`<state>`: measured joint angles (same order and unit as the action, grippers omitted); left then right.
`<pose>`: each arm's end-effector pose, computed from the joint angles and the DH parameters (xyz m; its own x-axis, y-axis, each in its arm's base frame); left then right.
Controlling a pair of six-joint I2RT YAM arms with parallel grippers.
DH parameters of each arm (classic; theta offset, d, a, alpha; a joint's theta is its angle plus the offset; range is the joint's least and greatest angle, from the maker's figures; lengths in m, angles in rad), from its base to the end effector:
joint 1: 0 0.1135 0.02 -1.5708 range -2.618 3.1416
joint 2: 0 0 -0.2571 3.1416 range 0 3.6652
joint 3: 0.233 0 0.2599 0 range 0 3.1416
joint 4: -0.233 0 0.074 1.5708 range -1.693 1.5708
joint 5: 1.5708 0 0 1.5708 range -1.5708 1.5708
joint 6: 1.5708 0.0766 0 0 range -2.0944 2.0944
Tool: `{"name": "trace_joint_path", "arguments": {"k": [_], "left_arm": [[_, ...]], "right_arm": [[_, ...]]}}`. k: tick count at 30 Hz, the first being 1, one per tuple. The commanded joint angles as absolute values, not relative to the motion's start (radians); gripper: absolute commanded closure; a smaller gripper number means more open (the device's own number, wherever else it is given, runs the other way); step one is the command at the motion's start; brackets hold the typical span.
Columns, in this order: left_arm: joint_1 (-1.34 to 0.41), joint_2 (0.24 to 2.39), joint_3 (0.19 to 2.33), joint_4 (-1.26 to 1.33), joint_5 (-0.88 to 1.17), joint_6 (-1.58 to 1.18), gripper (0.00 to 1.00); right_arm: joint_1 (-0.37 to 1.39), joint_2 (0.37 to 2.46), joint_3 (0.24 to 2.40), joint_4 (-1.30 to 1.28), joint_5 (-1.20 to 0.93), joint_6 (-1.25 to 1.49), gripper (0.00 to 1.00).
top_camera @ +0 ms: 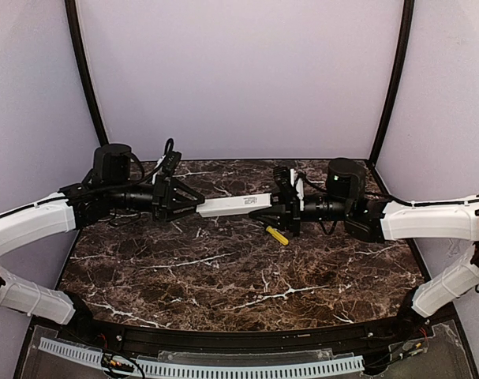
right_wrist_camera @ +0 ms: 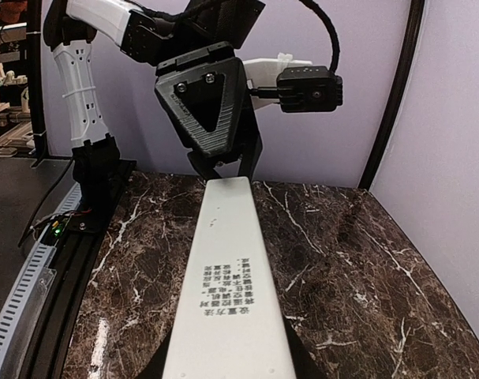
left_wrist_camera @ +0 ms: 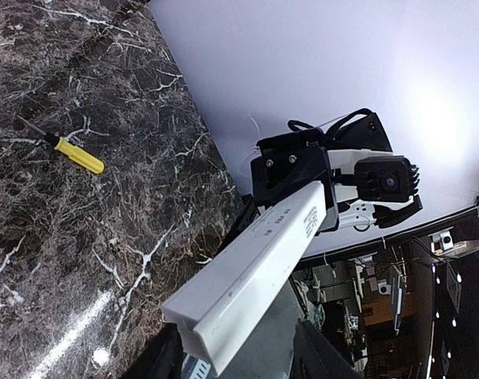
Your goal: Unload the batteries from the remote control
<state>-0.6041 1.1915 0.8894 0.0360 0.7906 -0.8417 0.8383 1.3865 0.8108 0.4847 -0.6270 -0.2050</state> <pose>0.2221 -0.2195 0.3008 -0.8631 -0.0417 -0.5034 0.4808 0.2376 -0.8440 0.2027 0.2926 0.2666 0.1426 -0.0880 -0.9859 -0.9844 0.0911 -0.1505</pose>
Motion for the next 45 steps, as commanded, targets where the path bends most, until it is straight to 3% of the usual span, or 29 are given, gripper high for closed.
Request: {"name": "trace_joint_path", "arguments": {"k": [1,24,45], "left_arm": [[-0.602,1.198,0.886,0.073,0.816,-0.853,0.53],[-0.609,1.213,0.884,0.027,0.795,-0.818,0.83],[-0.609,1.232,0.904,-0.02,0.757,-0.794,0.96]], "right_arm": [[0.845,1.38,0.806,0.52,-0.611,-0.214,1.0],[0.845,1.397,0.813,0.473,-0.56,-0.251,1.0],[0.845,1.419,0.815,0.432,-0.519,-0.284,1.0]]}}
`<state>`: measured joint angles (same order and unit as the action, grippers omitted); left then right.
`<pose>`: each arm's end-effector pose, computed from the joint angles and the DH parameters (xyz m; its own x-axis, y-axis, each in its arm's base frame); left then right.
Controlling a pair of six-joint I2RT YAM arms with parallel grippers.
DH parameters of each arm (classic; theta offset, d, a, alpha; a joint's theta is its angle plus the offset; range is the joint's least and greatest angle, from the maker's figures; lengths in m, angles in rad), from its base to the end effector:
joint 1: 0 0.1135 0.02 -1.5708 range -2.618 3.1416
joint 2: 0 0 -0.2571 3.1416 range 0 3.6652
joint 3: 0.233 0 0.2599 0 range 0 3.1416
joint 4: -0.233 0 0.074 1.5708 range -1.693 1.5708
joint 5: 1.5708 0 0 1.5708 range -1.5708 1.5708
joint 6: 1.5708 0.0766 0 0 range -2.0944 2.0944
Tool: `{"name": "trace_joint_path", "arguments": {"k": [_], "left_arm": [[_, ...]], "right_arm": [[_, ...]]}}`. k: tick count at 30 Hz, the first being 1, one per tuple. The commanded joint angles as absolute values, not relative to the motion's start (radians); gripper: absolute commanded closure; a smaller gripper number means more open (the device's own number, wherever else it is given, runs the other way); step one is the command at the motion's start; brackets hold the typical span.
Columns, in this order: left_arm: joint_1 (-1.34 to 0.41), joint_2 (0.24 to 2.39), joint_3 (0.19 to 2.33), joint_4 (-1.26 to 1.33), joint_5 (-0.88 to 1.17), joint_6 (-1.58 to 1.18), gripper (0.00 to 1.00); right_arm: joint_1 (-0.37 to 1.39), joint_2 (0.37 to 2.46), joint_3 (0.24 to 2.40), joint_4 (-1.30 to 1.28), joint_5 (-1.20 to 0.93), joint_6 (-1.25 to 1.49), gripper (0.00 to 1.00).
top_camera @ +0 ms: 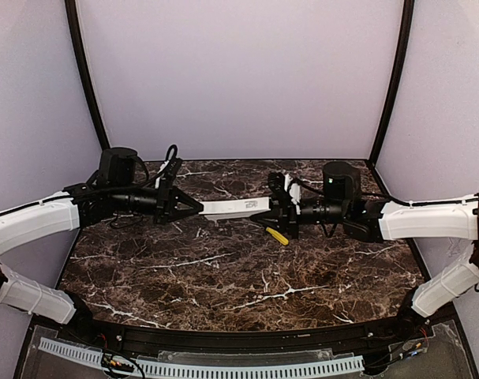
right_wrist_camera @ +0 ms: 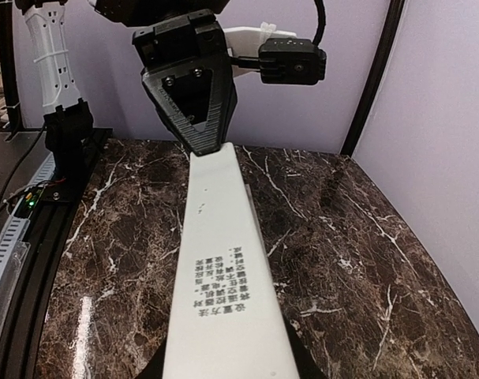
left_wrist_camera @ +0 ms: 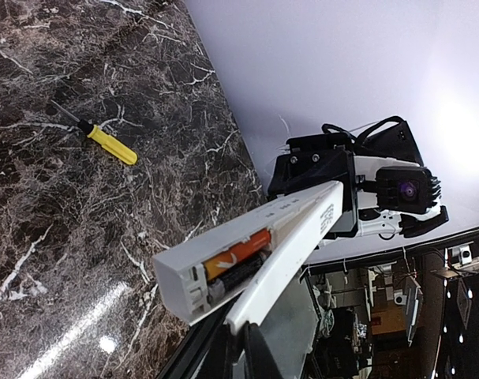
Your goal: Unload the batteries from the remote control
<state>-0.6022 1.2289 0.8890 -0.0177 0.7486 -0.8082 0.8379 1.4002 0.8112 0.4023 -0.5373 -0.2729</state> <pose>0.2293 -0.2209 0.2824 -0.8792 -0.0384 -0.4749 0.4411 0.3110 -0.8419 0.2099 0.2918 0.2503 0.1432 -0.1870 -0.9719 -0.9724 0.1564 -0.1734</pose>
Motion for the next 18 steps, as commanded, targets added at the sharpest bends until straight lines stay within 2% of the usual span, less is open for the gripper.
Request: {"name": "trace_joint_path", "arguments": {"k": [1,18], "left_arm": [[-0.609,1.232,0.901,-0.014,0.758,-0.795,0.97],[-0.597,1.177,0.868,0.14,0.756,-0.897,1.0]], "right_arm": [[0.845,1.42,0.813,0.431,-0.517,-0.283,1.0],[0.829,1.398,0.749,0.434,-0.46,-0.282,1.0]]}}
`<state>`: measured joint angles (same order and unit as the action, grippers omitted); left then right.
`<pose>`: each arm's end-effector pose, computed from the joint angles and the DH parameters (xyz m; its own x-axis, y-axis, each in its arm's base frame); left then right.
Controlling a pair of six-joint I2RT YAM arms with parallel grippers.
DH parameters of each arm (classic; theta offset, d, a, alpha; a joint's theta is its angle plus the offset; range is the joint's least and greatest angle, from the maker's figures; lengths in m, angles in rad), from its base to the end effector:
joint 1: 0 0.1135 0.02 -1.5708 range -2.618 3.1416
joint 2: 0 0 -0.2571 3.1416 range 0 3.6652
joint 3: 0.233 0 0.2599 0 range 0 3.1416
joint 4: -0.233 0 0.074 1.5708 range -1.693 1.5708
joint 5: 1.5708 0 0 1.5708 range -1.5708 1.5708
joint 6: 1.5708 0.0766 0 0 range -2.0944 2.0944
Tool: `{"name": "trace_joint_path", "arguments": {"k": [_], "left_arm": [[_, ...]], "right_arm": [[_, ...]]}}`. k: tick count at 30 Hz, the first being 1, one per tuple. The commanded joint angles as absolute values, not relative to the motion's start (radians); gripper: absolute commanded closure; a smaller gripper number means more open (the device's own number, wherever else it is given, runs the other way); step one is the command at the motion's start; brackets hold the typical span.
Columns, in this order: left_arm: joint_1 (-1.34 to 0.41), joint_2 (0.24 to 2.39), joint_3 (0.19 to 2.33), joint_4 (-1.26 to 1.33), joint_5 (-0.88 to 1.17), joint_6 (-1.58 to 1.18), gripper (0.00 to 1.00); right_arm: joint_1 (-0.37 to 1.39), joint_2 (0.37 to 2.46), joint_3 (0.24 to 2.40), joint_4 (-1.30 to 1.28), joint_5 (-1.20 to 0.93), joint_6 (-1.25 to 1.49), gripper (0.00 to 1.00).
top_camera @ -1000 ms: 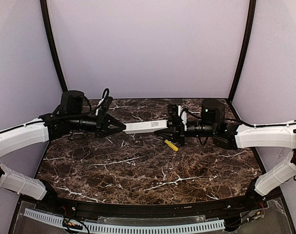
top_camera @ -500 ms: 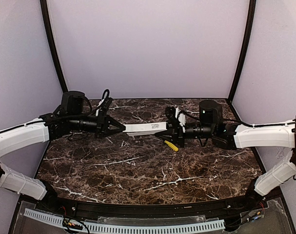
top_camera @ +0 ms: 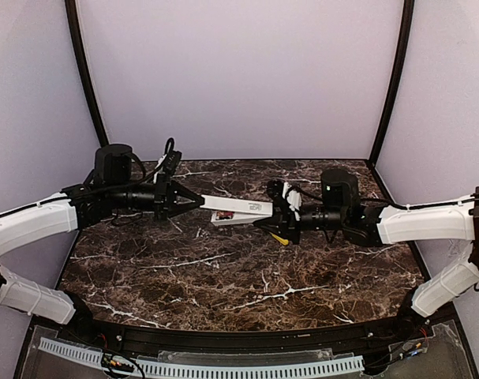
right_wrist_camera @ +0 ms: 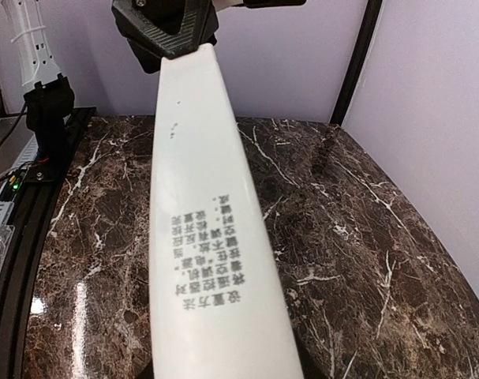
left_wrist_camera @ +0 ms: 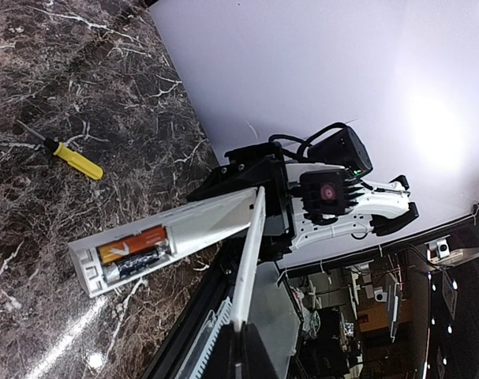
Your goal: Unload the batteries from the remote control
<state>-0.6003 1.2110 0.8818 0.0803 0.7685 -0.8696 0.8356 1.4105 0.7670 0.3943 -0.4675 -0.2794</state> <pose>0.2284 -0.2209 0.2974 -0.8662 -0.0728 -0.4944 0.4653 0.2436 -0.8510 0.2127 0.2866 0.2285 0.1044 -0.2516 -0.9622 -0.9636 0.2137 -0.1604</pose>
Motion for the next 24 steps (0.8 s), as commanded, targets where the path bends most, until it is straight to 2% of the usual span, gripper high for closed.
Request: {"name": "trace_joint_path", "arguments": {"k": [1,10,16,24], "left_arm": [[-0.595,1.169,0.868,0.14,0.752,-0.9,1.0],[-0.524,1.107,0.816,0.151,0.697,-0.926,1.0],[-0.485,1.059,0.759,0.039,0.522,-0.885,1.0],[-0.463,1.02,0.597,0.043,0.312,-0.906,1.0]], "right_arm": [[0.826,1.396,0.744,0.435,-0.458,-0.281,1.0],[0.809,1.377,0.698,0.439,-0.441,-0.267,1.0],[0.805,1.352,0.666,0.454,-0.45,-0.243,1.0],[0.806,1.33,0.6,0.56,-0.451,-0.149,1.0]]}}
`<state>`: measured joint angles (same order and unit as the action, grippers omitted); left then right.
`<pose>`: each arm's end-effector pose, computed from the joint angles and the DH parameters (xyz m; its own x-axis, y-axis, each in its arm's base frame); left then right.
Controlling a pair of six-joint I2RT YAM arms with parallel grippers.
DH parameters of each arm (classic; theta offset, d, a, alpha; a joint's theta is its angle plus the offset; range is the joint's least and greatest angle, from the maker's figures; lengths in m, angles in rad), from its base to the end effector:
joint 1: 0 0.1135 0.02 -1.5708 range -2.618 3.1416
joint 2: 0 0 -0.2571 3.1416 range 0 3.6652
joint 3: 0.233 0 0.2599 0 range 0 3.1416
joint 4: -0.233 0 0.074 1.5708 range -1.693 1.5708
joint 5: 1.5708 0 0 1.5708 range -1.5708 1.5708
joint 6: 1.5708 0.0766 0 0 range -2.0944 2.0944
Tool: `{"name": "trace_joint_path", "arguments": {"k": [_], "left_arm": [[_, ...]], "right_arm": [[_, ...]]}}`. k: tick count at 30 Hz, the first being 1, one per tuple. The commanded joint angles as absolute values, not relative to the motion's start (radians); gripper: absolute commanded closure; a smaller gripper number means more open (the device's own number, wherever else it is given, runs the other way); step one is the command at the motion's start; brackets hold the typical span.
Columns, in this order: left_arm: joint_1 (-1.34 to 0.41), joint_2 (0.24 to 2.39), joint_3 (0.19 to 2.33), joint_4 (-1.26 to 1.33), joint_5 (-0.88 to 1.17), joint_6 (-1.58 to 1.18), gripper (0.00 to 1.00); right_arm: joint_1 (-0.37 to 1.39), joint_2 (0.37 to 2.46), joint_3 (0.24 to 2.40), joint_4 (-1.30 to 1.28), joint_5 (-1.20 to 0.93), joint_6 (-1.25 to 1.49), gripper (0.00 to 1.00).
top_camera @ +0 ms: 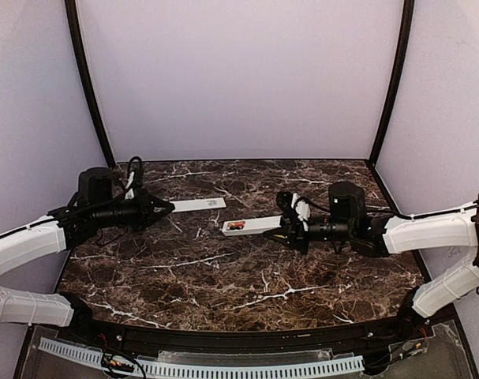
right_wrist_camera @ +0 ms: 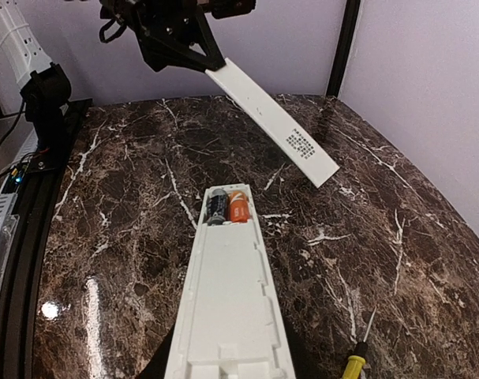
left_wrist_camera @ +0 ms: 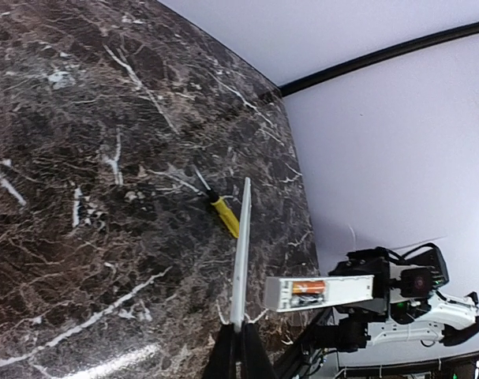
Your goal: Unload the batteries from the remote control
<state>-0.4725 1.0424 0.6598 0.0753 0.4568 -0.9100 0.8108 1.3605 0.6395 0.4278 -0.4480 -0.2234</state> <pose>0.2370 -0.1591 0.2536 -0.7833 -0.3954 -0.4797 0.2678 0.4817 -0.8344 0.2052 0.2641 0.2017 0.0139 -0.2753 -0.9613 -0.9598 0.2660 -0.0900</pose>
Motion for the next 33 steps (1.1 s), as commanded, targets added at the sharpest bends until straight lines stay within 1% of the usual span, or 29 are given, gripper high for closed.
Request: {"name": "trace_joint_path", "arguments": {"k": [1,4,10,16,21,23,25,27,28,29,30,31,32,33], "left_arm": [[-0.457,1.022,0.587,0.041,0.297,-0.906,1.0],[-0.445,1.026,0.525,0.074,0.239,-0.927,1.0],[-0.427,1.029,0.45,0.121,0.15,-0.962,0.99],[-0.423,0.995,0.365,0.121,0.037,-1.006,0.98],[-0.422,0.957,0.3,0.117,-0.035,-1.045,0.92],[-0.422,0.944,0.285,0.1,-0.054,-1.055,0.87],[-0.422,0.93,0.279,0.069,-0.071,-1.062,0.8],[-0.421,0.912,0.27,0.045,-0.08,-1.064,0.67],[-0.42,0.896,0.266,0.033,-0.087,-1.065,0.62],[-0.42,0.887,0.257,0.027,-0.091,-1.071,0.54],[-0.42,0.866,0.254,0.016,-0.1,-1.073,0.51],[-0.42,0.857,0.247,0.011,-0.105,-1.077,0.44],[-0.42,0.837,0.244,-0.007,-0.115,-1.078,0.41],[-0.42,0.827,0.242,-0.019,-0.12,-1.076,0.36]], "right_arm": [[0.805,1.331,0.588,0.588,-0.455,-0.127,1.0],[0.808,1.346,0.564,0.658,-0.454,-0.076,1.0],[0.824,1.378,0.543,0.707,-0.419,-0.029,1.0],[0.838,1.409,0.528,0.772,-0.339,0.042,1.0],[0.869,1.47,0.547,0.787,-0.251,0.094,1.0],[0.883,1.498,0.573,0.762,-0.212,0.115,1.0],[0.895,1.527,0.594,0.741,-0.174,0.142,1.0],[0.907,1.555,0.607,0.745,-0.155,0.168,1.0],[0.913,1.57,0.615,0.747,-0.145,0.178,1.0],[0.92,1.584,0.622,0.747,-0.14,0.186,1.0],[0.928,1.6,0.631,0.745,-0.131,0.193,1.0],[0.937,1.616,0.641,0.743,-0.121,0.198,1.0],[0.943,1.63,0.651,0.737,-0.108,0.204,1.0],[0.951,1.643,0.66,0.729,-0.096,0.212,1.0]]}}
